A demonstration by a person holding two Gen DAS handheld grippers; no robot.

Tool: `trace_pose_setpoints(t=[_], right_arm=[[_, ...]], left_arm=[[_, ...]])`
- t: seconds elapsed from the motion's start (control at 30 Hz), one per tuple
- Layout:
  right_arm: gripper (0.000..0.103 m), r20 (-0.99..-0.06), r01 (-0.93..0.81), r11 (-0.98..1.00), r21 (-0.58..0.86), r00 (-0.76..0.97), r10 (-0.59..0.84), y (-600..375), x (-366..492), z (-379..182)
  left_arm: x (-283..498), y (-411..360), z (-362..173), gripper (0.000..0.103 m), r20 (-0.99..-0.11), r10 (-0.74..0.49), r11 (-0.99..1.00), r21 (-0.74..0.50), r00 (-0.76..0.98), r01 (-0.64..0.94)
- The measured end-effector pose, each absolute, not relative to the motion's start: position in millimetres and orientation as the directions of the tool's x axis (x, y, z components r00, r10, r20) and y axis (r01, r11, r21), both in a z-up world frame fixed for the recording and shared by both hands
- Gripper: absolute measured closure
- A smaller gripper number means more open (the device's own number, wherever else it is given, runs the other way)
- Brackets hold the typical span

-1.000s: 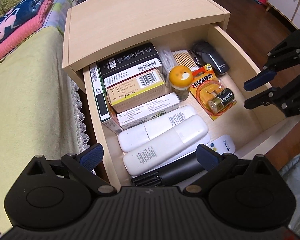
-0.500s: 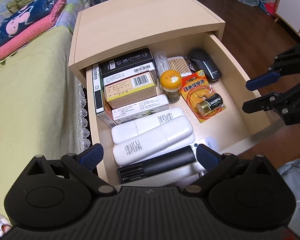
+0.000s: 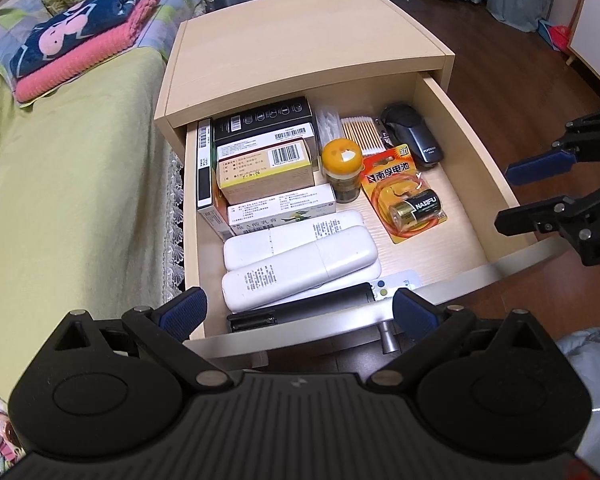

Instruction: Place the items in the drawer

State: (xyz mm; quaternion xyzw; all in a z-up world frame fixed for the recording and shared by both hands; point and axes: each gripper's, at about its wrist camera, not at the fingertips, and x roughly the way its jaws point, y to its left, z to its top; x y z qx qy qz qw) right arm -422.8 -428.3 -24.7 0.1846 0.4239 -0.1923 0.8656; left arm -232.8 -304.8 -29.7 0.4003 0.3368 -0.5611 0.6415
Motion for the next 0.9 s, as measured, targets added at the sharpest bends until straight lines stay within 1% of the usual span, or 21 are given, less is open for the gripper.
trace_pose_setpoints(t=[0.27,0.4,0.5,0.63,0.73,0.9], right_arm=[[0.058,-0.795,0.488,0.860,0.151,0.577,-0.189,-419.1,-434.5,-27.0],[0.051,-0.788,0.483,0.866,0.133,0.581,-0.203,-415.7,-445.6,-29.6],[0.046,-0.785,0.477,0.871,0.114,0.581,-0.215,-412.7,-454.6,-32.2],[0.044,-0.780,0.470,0.878,0.089,0.581,-0.232,-408.7,-466.7,-35.6],[0.040,-0.776,0.465,0.883,0.070,0.582,-0.244,-405.7,-475.8,-38.2],[0.040,-0.781,0.470,0.882,0.038,0.565,-0.268,-401.3,-493.5,-41.6]], left_arm=[[-237.8,-290.8,-30.9,0.003,-0.872,-0.463,0.068,0.144,0.159,0.987],[-233.6,-279.4,-30.0,0.003,-0.855,-0.493,0.066,0.146,0.160,0.987],[-223.2,-269.8,-33.8,0.003,-0.856,-0.491,0.076,0.144,0.162,0.987],[-205.9,-256.1,-40.1,0.003,-0.858,-0.489,0.097,0.123,0.155,0.988],[-195.6,-243.6,-41.9,0.003,-0.839,-0.523,0.102,0.117,0.153,0.988],[-180.9,-234.9,-53.5,0.003,-0.822,-0.540,0.074,0.167,0.180,0.983]])
